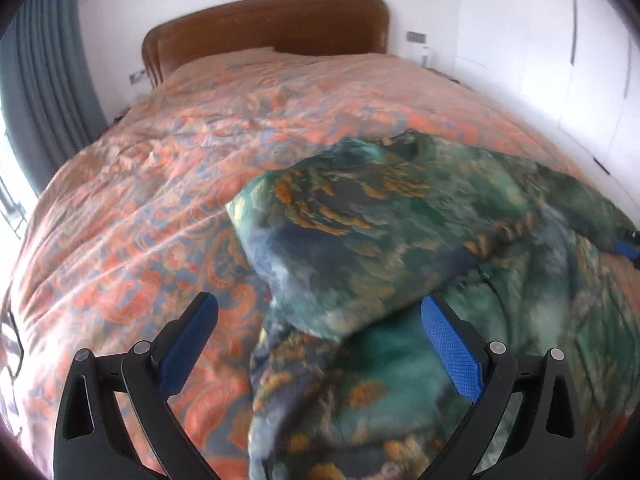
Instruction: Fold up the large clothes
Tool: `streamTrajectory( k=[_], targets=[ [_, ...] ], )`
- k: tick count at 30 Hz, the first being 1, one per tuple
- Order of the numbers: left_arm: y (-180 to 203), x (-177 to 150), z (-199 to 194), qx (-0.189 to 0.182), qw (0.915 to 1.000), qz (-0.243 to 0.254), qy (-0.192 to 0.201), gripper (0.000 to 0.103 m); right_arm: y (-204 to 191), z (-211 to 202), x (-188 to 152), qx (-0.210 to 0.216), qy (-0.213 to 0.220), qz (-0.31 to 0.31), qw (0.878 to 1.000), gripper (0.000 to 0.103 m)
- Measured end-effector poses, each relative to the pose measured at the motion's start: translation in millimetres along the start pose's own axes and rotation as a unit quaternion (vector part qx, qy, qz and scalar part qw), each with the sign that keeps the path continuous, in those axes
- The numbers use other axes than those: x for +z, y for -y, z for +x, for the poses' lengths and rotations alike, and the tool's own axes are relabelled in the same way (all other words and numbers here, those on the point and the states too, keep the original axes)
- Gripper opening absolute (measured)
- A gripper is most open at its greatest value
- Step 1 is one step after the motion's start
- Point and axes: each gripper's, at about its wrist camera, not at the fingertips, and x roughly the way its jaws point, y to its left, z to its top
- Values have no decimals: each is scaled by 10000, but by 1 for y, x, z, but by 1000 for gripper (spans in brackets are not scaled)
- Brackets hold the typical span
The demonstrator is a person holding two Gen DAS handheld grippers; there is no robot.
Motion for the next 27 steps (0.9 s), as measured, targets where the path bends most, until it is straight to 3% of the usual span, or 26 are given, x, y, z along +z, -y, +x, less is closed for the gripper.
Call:
streamTrajectory(
  k=[2,4,5,8,10,11,13,14,17,19,23,27],
  targets=[
    [8,-4,-7,-107,9999,-4,8,102,64,-37,-4,-318,392,799,9955,57],
    [20,-5,-12,-297,9996,-37,10,102,120,-64,-12,-641,646,1528,9841,59],
    [24,-4,-13,-353,9994,-37,15,102,154,-81,-16,-792,858,2033,9721,59],
    [46,-1,-14,-516,9987,26,8,102,209,-103,-10,-932,1487,2680,9473,59],
    [57,2,-17,-627,9980,25,-21,102,231,-102,3,-790,1782,2882,9375,59],
    [60,2,-19,-682,9977,15,-19,102,235,-99,9,-714,1841,2908,9362,56],
    [62,3,-27,-787,9969,-1,17,102,238,-89,25,-729,1857,2901,9360,34],
    [61,4,-30,-782,9969,28,40,102,227,-85,36,-931,1857,2730,9393,20],
    [55,8,-33,-659,9977,83,122,102,173,-89,63,-1114,2023,1932,9536,15],
    [47,14,-31,-629,9979,1,147,102,111,-95,83,-1028,2175,1042,9650,15],
    [29,25,-27,-767,9963,-335,206,102,-36,-89,111,-334,2195,-601,9732,14],
    [0,37,-31,-921,9928,-687,326,102,-166,-48,106,366,1839,-1748,9666,14]
  ],
)
